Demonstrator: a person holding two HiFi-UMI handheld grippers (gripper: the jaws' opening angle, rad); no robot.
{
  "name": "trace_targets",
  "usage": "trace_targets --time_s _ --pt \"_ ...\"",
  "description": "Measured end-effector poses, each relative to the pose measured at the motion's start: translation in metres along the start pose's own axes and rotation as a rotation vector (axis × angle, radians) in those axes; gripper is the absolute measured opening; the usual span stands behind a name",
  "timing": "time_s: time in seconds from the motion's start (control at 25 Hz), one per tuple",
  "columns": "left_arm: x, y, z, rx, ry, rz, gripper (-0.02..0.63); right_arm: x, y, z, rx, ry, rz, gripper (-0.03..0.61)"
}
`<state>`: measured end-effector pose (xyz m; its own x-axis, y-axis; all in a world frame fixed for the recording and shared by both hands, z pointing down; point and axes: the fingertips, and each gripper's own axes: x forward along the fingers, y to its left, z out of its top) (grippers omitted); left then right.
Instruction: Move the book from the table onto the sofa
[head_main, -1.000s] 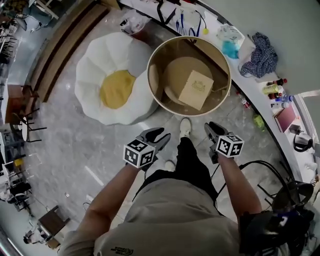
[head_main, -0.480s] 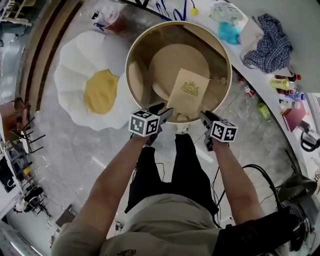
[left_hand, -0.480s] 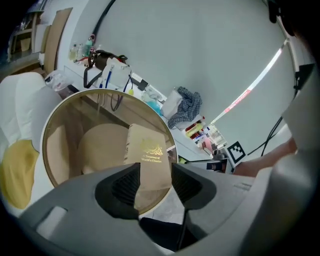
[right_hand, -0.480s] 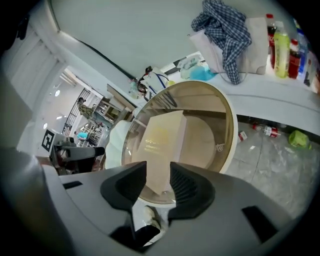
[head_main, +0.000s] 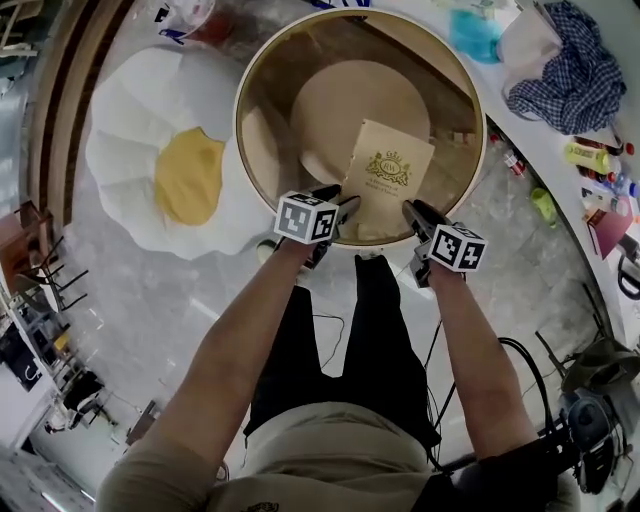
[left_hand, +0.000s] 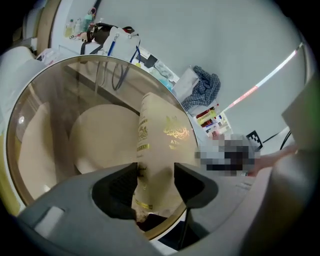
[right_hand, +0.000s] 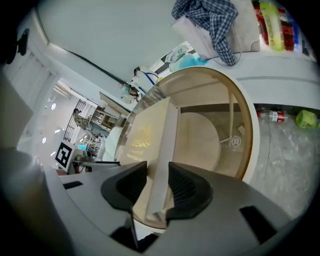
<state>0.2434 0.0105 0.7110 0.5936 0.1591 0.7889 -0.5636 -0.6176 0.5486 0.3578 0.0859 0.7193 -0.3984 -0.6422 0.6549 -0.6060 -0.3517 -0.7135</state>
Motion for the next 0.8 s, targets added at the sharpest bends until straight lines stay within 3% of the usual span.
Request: trace_targets --time_s 0.16,0.4,0.8 --pt "0.004 0.001 -0.002 -0.045 -0.003 -0.024 0.215 -0.001 0.005 -0.002 0.020 -0.002 0.011 0.074" --pt "-0.013 0.004 0.001 -0.029 -0.024 -0.032 0.195 -0.003 0.027 0.004 -0.020 0.006 -0.005 0.063" --pt "-0.109 0.048 -0.007 -0.067 -0.156 0.017 0.193 0.029 0.126 -0.007 -0.132 0.039 0.065 0.060"
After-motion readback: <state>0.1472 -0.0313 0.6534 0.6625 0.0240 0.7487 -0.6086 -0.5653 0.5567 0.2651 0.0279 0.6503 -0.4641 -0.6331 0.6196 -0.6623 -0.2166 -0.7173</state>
